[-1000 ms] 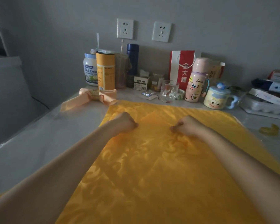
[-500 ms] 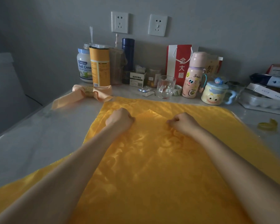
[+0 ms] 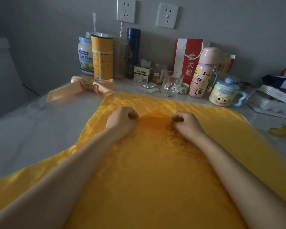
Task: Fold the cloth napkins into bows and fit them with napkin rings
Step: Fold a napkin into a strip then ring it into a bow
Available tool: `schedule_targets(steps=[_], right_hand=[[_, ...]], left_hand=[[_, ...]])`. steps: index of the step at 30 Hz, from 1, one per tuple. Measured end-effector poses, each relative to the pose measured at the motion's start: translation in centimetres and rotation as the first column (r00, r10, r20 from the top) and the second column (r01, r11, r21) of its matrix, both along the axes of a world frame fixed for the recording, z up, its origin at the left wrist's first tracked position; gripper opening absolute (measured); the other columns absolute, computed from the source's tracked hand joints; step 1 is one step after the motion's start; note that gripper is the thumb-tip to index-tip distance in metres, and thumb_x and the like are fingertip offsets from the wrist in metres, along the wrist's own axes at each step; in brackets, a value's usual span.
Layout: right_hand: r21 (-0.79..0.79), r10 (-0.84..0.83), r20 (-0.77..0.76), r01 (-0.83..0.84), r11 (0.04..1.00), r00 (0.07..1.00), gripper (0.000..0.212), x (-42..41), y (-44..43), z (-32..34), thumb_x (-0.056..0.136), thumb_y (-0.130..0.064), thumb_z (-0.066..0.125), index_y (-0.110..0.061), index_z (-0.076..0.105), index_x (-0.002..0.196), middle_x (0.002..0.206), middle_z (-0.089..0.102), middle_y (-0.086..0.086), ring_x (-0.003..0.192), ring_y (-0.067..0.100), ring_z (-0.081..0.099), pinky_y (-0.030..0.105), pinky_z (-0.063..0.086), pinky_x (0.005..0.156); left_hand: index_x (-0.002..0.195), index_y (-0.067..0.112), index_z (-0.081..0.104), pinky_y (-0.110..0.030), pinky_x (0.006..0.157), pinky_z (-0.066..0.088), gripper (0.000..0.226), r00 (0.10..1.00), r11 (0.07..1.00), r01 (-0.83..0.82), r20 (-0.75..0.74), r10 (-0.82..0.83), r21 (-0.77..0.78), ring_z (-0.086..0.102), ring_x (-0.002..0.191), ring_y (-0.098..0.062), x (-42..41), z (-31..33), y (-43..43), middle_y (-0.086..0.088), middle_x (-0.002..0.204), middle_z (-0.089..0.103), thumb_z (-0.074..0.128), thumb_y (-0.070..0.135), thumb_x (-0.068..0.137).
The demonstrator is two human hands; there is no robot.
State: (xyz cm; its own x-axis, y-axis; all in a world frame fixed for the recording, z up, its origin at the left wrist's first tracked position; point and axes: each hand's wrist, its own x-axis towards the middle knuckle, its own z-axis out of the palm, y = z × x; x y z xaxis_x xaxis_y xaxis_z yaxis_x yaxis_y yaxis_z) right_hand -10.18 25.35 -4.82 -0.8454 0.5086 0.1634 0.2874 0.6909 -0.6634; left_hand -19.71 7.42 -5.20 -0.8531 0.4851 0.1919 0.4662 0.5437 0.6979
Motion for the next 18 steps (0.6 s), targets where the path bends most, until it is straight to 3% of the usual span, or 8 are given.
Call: schedule_targets(steps=[4, 6, 8, 11, 14, 18], right_hand=[[0.021, 0.031, -0.097, -0.029, 0.999, 0.995, 0.031, 0.5, -0.2, -0.1, 0.078, 0.005, 0.056, -0.023, 0.062, 0.065, 0.070, 0.057, -0.013, 0.063, 0.001, 0.050, 0.007, 0.037, 0.055], [0.068, 0.039, -0.114, -0.032, 0.997, 0.993, 0.035, 0.8, -0.5, -0.2, 0.075, 0.008, 0.055, -0.023, 0.062, 0.060, 0.067, 0.056, -0.015, 0.061, 0.001, 0.049, 0.007, 0.037, 0.054], [0.131, 0.047, -0.113, -0.032, 0.991, 0.992, 0.035, 0.9, -0.8, -0.3, 0.073, 0.009, 0.053, -0.022, 0.064, 0.061, 0.071, 0.053, -0.014, 0.064, 0.000, 0.047, 0.013, 0.035, 0.056], [0.194, 0.049, -0.109, -0.027, 0.981, 0.993, 0.037, 0.9, -1.0, -0.4, 0.073, 0.010, 0.053, -0.024, 0.064, 0.061, 0.074, 0.048, -0.012, 0.067, 0.003, 0.047, 0.021, 0.034, 0.066], [0.246, 0.051, -0.079, -0.030, 0.969, 0.996, 0.037, 1.1, -1.3, -0.4, 0.074, 0.008, 0.051, -0.025, 0.062, 0.061, 0.075, 0.047, -0.011, 0.082, 0.020, 0.053, 0.030, 0.040, 0.077], [0.434, 0.079, -0.036, -0.056, 0.899, 0.996, 0.022, 1.3, -2.6, 0.3, 0.080, 0.002, 0.050, -0.010, 0.068, 0.085, 0.102, 0.059, 0.005, 0.105, 0.025, 0.050, 0.032, 0.036, 0.092]], left_hand=[[0.092, 0.016, 0.068, -0.033, 0.095, 0.035, 0.027, 0.980, 0.999, -0.043, -0.194, 0.040, -0.012, 0.048, 0.107, -0.021, 0.5, -0.2, 0.1, -0.001, 0.104, 0.058, 0.052, 0.000, 0.079], [0.091, 0.015, 0.068, -0.030, 0.091, 0.029, 0.022, 0.951, 0.997, -0.070, -0.300, 0.074, 0.022, 0.045, 0.106, -0.020, 0.8, 0.0, 0.0, 0.002, 0.100, 0.054, 0.053, 0.004, 0.081], [0.089, 0.015, 0.069, -0.027, 0.086, 0.027, 0.017, 0.933, 0.999, -0.014, -0.359, 0.025, 0.033, 0.047, 0.102, -0.019, 1.1, 0.1, -0.1, 0.004, 0.095, 0.054, 0.054, 0.010, 0.084], [0.091, 0.016, 0.070, -0.024, 0.083, 0.025, 0.020, 0.904, 0.992, 0.098, -0.409, -0.124, -0.084, 0.048, 0.101, -0.017, 1.4, -0.3, 0.0, 0.003, 0.096, 0.059, 0.054, 0.028, 0.091], [0.094, 0.022, 0.068, -0.022, 0.085, 0.023, 0.022, 0.872, 0.974, 0.127, -0.448, -0.199, -0.186, 0.046, 0.102, -0.013, 1.5, -0.6, 0.1, 0.007, 0.099, 0.057, 0.056, 0.039, 0.090], [0.098, 0.026, 0.065, -0.023, 0.086, 0.025, 0.016, 0.868, 0.961, 0.139, -0.437, -0.234, -0.238, 0.045, 0.106, -0.011, 1.6, -0.5, 0.1, 0.009, 0.105, 0.057, 0.055, 0.035, 0.090]])
